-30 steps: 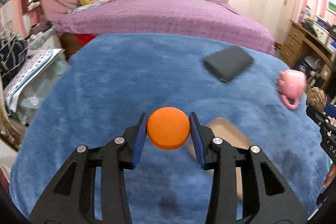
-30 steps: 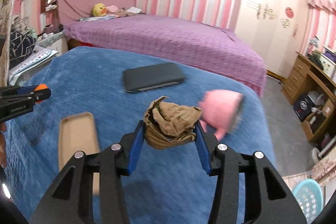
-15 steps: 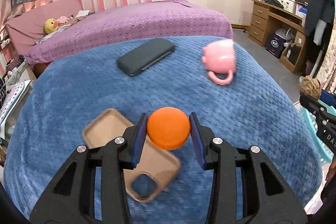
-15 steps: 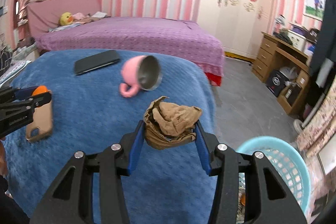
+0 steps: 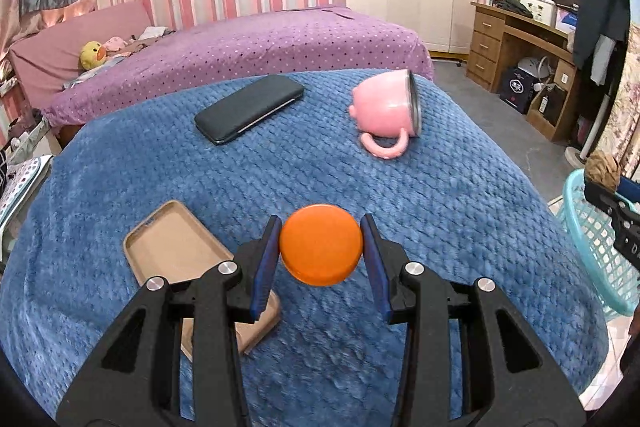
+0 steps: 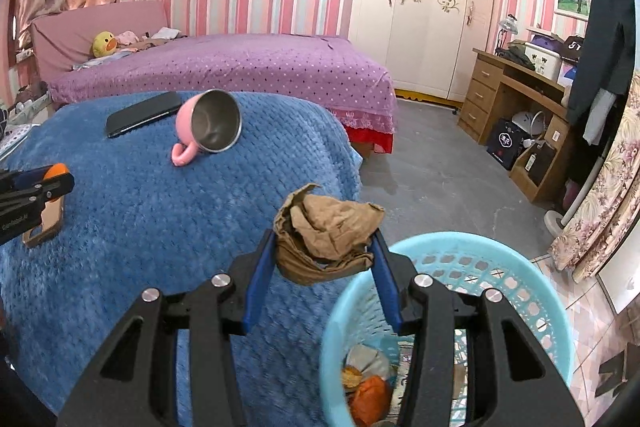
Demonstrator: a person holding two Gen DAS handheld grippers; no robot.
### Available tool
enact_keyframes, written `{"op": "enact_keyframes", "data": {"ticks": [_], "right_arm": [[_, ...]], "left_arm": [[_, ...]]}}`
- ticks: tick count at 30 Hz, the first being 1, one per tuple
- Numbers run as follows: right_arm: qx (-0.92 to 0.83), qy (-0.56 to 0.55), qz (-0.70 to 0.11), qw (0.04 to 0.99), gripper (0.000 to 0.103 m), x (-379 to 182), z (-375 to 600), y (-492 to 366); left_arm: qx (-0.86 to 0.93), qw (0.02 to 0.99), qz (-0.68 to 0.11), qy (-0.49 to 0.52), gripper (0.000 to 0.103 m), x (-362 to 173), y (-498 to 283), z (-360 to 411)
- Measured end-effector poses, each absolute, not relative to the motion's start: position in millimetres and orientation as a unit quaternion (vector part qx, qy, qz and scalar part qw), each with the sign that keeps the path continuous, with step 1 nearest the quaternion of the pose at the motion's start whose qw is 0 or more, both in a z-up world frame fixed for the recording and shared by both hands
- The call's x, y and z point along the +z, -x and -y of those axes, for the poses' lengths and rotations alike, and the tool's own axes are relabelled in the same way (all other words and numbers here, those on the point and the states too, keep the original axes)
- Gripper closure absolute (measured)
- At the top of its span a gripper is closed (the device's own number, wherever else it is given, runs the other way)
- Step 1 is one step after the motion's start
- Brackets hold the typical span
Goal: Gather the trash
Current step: 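Carry the orange piece and brown napkin over the light-blue basket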
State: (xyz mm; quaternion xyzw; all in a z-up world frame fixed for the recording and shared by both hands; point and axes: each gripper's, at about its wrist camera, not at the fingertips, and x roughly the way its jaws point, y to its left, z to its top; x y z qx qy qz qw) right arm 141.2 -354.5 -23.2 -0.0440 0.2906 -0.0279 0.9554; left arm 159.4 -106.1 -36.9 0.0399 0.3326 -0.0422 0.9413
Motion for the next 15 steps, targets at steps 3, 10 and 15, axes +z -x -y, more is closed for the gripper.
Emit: {"op": "enact_keyframes", "data": {"ticks": [3,10,15], "right_arm": [[-0.031,0.031,-0.289,0.956,0.057,-22.3,366.9,-138.1],[-0.056,0.046,-0.288,0.955,0.057,-19.1,397.5,-129.0],[-0.079,0.046,-0.288,0.953,0.057,-21.1,428.7,-116.1]], "left_arm": [[-0.049,0.941,-0.332,-0.039,0.064,-36.2,-154.8,112.8],[-0.052,0.946,-0.319,-0.035,0.064,-23.4,-151.3,138.8],[-0.069,0.944,-0.321,-0.024,0.064,-23.5,-143.6,172.7]]}}
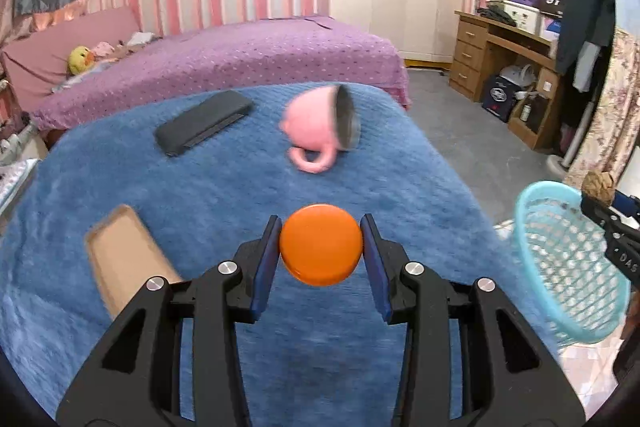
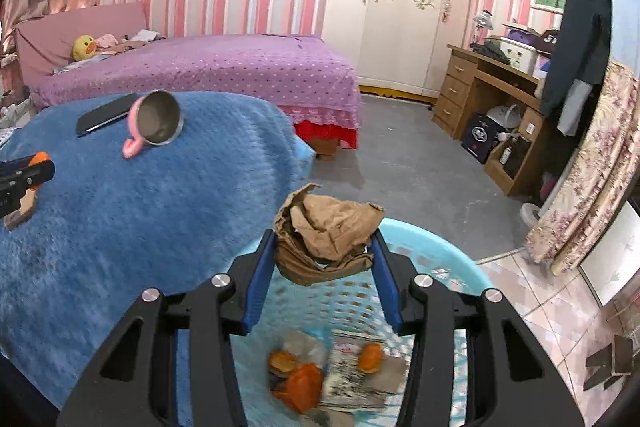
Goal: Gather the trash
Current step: 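Carry the orange piece and brown napkin over the light-blue basket, then open the left tool to drop the round orange piece into the basket, then open the right tool to drop the brown napkin into the basket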
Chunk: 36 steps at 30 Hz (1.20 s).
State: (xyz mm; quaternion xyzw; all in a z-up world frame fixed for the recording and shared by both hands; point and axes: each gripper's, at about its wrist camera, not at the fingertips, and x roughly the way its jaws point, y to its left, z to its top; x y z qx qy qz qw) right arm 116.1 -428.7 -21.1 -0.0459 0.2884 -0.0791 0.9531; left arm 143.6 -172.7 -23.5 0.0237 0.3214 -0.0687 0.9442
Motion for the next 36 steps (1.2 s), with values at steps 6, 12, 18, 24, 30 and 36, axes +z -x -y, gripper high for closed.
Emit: {"op": "enact_keyframes", "data": {"ticks": [6,12,18,24,30,36], "right_arm": [[-0.103,0.029,-0.279,0.954,0.057,-21.6,468.8,-102.2],[-0.121,0.027,-0.277,0.953,0.057,-25.3,490.9,-96.5],[-0.122,0.009,-0.284,0.951,0.057,-30.9,506.7,-95.9],[-0.121,-0.005,-0.288,0.95,0.057,-32.3,512.8,-95.1],[-0.125,-0.015,-0.293,0.948,0.057,-37.1,517.9,-97.3],[-0.129,-0.029,-0.292,0.947,0.057,-37.1,523.1,-95.5]], "left_arm": [[-0.096,0.944,-0.312,-0.044,0.064,-24.7,-131.3,220.9],[-0.13,0.939,-0.313,-0.048,0.064,-28.6,-132.2,271.1],[-0.171,0.93,-0.321,-0.049,0.064,-39.6,-129.1,320.4],[-0.191,0.925,-0.327,-0.037,0.064,-43.9,-133.7,343.7],[-0.208,0.923,-0.321,-0.039,0.064,-40.9,-136.6,363.1],[-0.222,0.917,-0.329,-0.038,0.042,-40.1,-142.0,365.4]]}}
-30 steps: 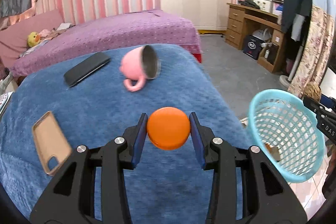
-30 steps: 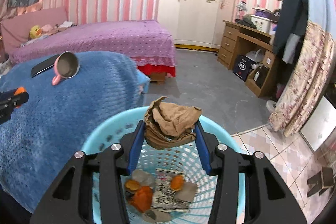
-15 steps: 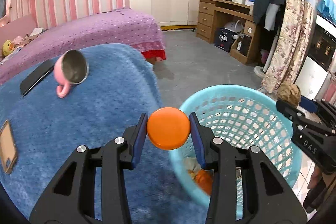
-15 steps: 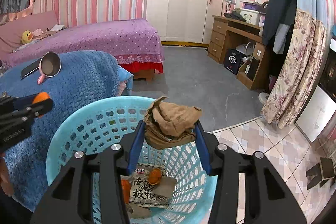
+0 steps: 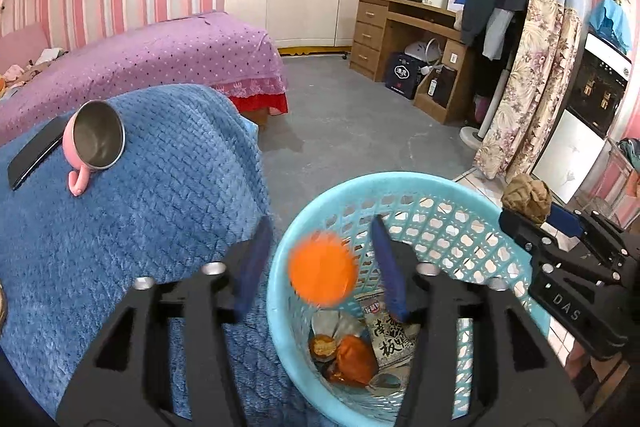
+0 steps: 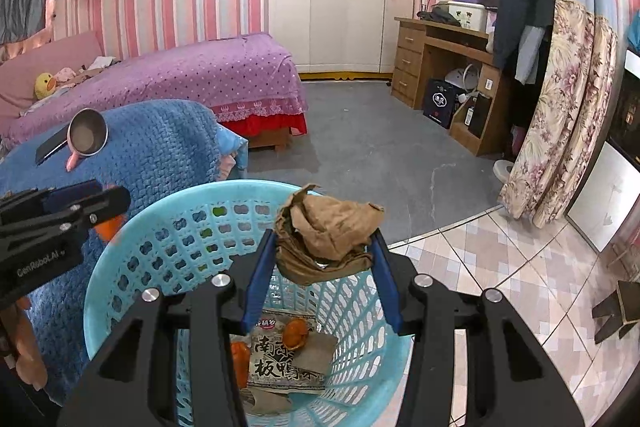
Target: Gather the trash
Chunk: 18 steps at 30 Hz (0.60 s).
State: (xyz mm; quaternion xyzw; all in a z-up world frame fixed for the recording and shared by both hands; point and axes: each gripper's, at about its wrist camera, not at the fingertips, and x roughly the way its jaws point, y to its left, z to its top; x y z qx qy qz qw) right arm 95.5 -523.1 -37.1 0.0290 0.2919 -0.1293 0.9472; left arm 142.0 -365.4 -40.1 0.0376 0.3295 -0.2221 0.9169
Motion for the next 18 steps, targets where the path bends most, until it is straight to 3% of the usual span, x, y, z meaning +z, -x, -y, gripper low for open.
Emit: {"op": "enact_keyframes", "data": {"ticks": [7,9,10,16,18], "right_arm": [[-0.12,-0.035,-0.291,0.949,0.055,-35.8,519.0,-98.0],[-0.122,-0.036,-0.294,0.947,0.036,-36.5,517.7,-100.2],[-0.131,-0.028,-0.291,0.947,0.02,-37.2,514.8,-101.3],[-0.153,-0.023,-0.29,0.944,0.005,-36.3,509.8,-100.1],[-0.153,-0.027,-0.282,0.947,0.005,-31.0,506.6,-95.9]], "left_arm": [[-0.194,0.93,-0.31,-0.041,0.019,-28.4,-143.8,338.0],[-0.18,0.936,-0.301,-0.038,0.012,-23.4,-142.4,325.1],[-0.173,0.938,-0.297,-0.038,0.012,-20.8,-141.3,318.6],[-0.138,0.949,-0.28,-0.033,0.006,-7.3,-129.3,275.6],[-0.128,0.951,-0.279,-0.028,0.006,-2.7,-124.1,260.0]]}}
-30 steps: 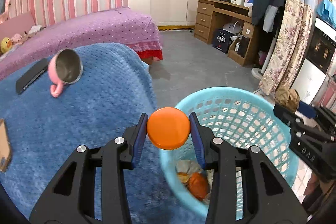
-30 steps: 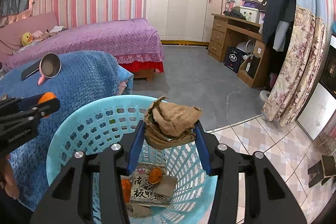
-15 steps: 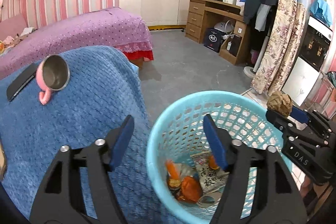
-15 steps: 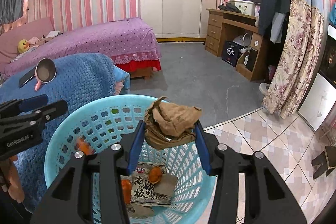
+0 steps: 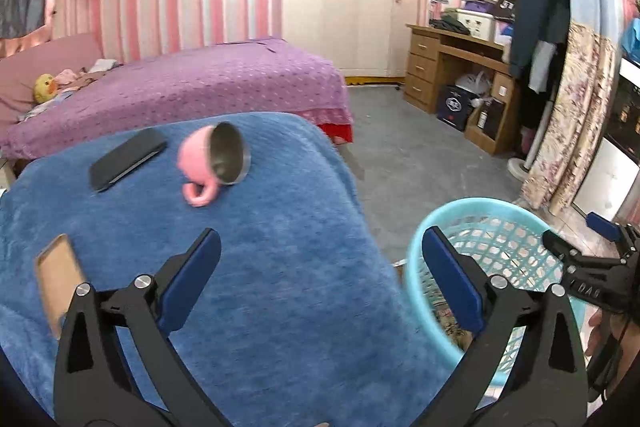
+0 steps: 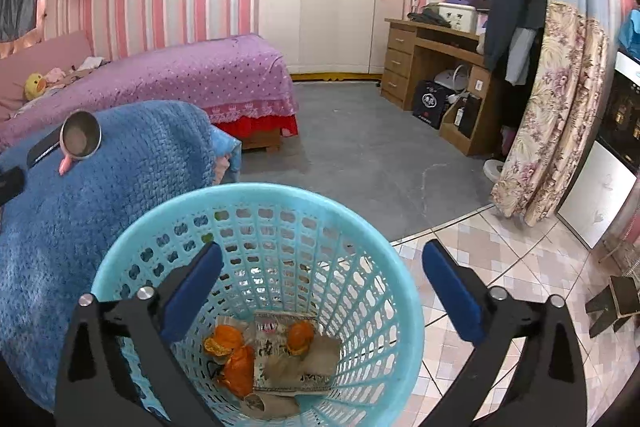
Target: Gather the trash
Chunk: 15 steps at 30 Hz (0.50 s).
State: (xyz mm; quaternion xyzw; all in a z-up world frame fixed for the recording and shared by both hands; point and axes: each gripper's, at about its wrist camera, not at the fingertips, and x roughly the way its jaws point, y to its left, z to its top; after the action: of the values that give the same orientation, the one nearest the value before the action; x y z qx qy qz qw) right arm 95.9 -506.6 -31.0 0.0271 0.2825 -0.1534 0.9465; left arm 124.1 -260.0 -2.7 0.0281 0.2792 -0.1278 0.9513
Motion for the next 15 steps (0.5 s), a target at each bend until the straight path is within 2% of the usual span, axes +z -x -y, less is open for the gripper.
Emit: {"op": "enact_keyframes", "data": {"ticks": [15], "right_arm": [[-0.092,0.005,-0.208,0.974,0.005,36.0,403.8,-58.6]], "left_arm": [[-0.073,0.963,-0.257,-0.04,0.005,21.9,-51.8,163.8]]}}
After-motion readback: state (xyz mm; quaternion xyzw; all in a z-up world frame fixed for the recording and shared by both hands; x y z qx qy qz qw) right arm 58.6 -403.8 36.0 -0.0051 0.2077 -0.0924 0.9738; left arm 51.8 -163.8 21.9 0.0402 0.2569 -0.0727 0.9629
